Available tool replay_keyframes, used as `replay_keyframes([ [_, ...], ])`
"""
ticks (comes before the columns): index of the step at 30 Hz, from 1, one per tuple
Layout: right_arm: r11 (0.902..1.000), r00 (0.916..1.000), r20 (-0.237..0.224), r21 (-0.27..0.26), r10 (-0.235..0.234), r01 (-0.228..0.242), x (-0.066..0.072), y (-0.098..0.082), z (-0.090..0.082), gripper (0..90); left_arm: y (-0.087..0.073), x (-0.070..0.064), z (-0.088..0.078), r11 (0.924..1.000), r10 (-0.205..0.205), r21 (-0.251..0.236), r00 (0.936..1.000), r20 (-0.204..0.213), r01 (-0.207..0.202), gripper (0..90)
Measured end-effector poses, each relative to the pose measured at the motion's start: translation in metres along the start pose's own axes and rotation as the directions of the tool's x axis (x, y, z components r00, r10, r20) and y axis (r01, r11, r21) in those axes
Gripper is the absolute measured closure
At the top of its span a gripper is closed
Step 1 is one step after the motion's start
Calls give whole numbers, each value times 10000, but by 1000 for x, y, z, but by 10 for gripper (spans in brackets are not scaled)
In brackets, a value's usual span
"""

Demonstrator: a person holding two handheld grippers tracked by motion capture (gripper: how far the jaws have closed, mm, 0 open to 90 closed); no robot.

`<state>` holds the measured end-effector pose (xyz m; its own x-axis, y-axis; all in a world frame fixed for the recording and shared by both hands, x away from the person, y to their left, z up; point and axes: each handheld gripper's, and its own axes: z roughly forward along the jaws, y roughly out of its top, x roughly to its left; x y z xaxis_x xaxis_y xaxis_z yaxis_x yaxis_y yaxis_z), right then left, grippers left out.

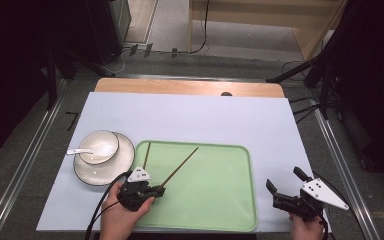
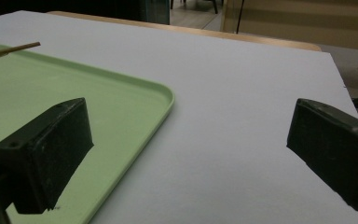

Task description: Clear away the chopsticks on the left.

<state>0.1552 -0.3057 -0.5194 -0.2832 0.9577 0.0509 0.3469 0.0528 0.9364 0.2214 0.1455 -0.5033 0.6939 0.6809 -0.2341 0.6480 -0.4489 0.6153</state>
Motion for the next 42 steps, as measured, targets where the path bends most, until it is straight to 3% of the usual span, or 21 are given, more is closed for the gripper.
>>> replay_keyframes([
  [4, 10000, 10000, -3, 25, 25, -25, 0, 0, 0, 0, -1, 1, 2, 9998, -185, 80, 9998, 56, 185, 814],
  [9, 10000, 10000, -14, 26, 4, -4, 0, 0, 0, 0, 0, 0, 1, 9996, -232, -183, 9997, 22, 232, 769],
  [14, 10000, 10000, -37, 30, -9, 9, 0, 0, 1, 0, 10, -6, 6, 9997, 72, -215, 9999, 125, -70, 900],
  [24, 10000, 10000, -39, 24, 31, -31, -1, 0, 1, 0, 47, -31, 47, 9963, 858, -105, 9933, 770, -852, 900],
  [30, 10000, 10000, -47, -4, 46, -46, -2, -1, 1, 0, 61, -43, 73, 9928, 1177, 107, 9887, 930, -1192, 900],
  [36, 9999, 9999, -65, -18, 149, -149, -2, -1, 0, 0, 67, -42, 88, 9935, 1086, 302, 9929, 481, -1101, 900],
  [42, 9999, 9999, -104, -31, 118, -119, -2, 0, 1, 0, 69, -31, 86, 9962, 825, 286, 9965, -101, -822, 900],
])
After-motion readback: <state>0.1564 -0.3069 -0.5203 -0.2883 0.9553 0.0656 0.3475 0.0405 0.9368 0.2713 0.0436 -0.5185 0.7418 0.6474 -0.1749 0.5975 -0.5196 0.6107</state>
